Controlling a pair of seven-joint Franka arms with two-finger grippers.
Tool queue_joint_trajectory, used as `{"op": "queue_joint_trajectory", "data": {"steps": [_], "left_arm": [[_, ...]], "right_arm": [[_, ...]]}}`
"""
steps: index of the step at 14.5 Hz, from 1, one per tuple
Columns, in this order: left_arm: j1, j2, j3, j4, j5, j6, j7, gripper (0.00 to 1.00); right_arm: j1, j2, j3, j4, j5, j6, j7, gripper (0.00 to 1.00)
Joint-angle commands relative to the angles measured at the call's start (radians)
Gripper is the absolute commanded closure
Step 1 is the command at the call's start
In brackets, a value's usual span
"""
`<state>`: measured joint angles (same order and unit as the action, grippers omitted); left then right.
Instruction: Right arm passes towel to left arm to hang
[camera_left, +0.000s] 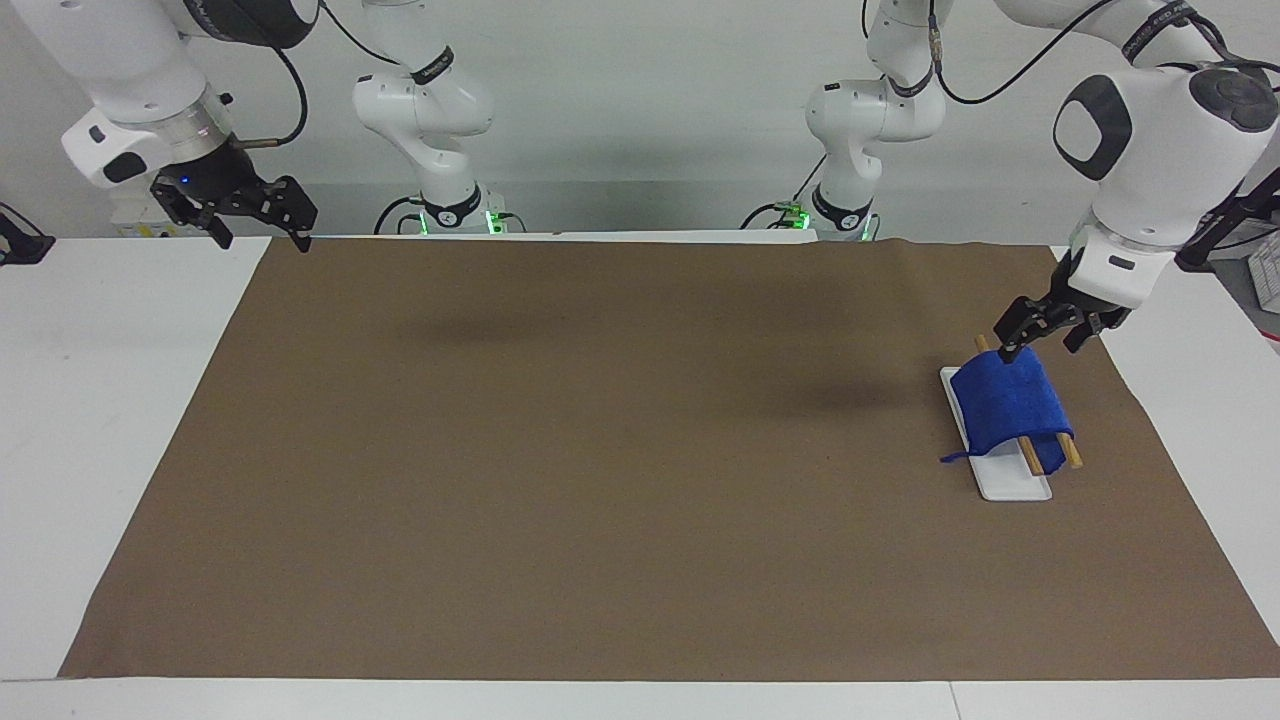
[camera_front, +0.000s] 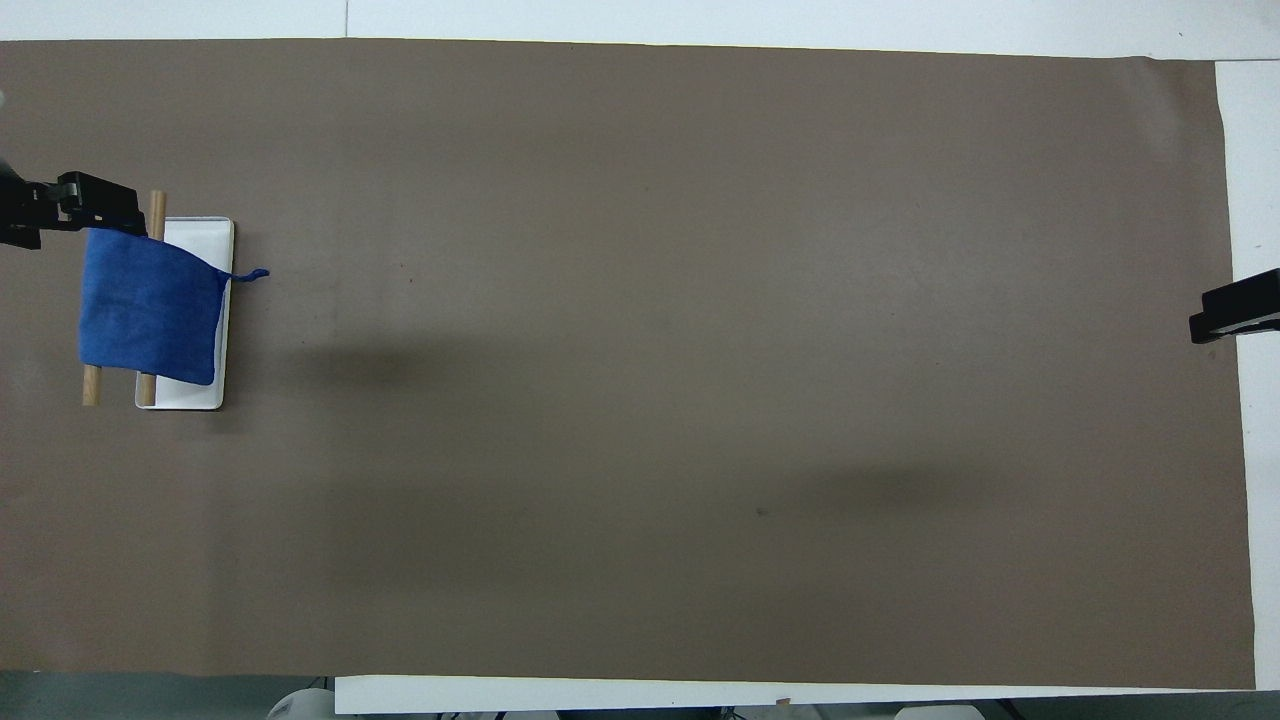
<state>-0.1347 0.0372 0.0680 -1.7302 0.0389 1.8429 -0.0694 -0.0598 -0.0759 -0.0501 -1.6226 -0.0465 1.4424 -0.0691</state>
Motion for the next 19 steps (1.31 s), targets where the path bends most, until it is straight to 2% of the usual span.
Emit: {"op": "queue_joint_trajectory", "data": {"steps": [1,7,19], "left_arm": [[-0.011,-0.008,0.006,0.009,0.024,-0.030,0.036,0.01],[-0.020,-0.010,0.007,0.017,0.007,-0.108,0.019,0.01],[-0.019,-0.014,0.006,0.017,0.006,-0.114,0.019,0.01]], "right_arm": [[-0.006,-0.025,0.003,-0.031,0.002,0.019,-0.020,0.01],[-0.006,-0.027,0.003,-0.033,0.002,0.019,-0.018,0.01],[-0.005,-0.028,0.003,-0.034,0.002,0.019,-0.020,0.01]]}}
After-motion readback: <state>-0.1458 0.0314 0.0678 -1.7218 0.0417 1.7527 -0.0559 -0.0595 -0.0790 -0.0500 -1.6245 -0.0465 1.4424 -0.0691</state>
